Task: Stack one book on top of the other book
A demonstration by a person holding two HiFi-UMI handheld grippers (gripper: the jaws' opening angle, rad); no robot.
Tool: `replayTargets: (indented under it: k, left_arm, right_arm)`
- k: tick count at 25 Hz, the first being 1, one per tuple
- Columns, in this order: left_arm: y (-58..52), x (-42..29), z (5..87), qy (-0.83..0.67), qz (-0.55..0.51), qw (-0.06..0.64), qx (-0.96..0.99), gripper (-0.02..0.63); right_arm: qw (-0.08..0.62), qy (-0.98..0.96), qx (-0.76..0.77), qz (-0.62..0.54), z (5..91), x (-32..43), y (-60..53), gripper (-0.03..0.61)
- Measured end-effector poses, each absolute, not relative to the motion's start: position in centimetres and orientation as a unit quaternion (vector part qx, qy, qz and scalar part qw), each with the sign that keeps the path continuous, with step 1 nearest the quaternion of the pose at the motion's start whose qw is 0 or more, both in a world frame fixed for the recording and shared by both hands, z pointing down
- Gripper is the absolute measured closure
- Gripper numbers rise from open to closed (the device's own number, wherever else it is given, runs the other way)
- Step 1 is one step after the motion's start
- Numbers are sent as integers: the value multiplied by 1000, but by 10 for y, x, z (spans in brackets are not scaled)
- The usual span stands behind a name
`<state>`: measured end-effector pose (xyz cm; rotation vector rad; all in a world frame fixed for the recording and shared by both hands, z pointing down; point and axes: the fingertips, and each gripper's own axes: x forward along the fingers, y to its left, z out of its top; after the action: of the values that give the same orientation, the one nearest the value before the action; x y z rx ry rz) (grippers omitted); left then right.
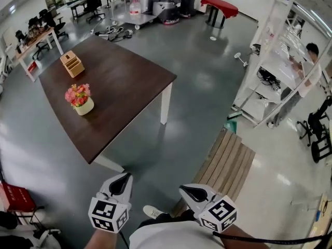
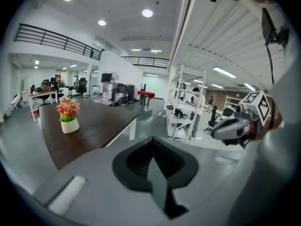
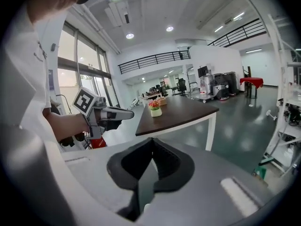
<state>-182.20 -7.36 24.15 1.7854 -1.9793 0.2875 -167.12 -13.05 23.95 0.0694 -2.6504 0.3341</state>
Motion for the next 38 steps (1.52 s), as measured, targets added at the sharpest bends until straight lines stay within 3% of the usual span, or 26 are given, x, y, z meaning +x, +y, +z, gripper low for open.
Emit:
replayTargets:
  k: [8,15,26,38]
  left_arm:
    - [-142,-1752,245,-666,106,213,707,607]
    - [-172,-1698,289,-640,119,191,734,607]
    - [-250,-1501,286,-518,103,154,835,607]
    - [-267,-1409,291,-424,140,138,884,607]
  right_arm:
    - [197,-964,109,144,242,-1602,-182,576]
    - [180,-967,154,92,277,-1535,-197,577]
    - [127,-924,341,119,271,-1324,-243,577]
    - [88,-885,436,139,283,-1240,-226,577]
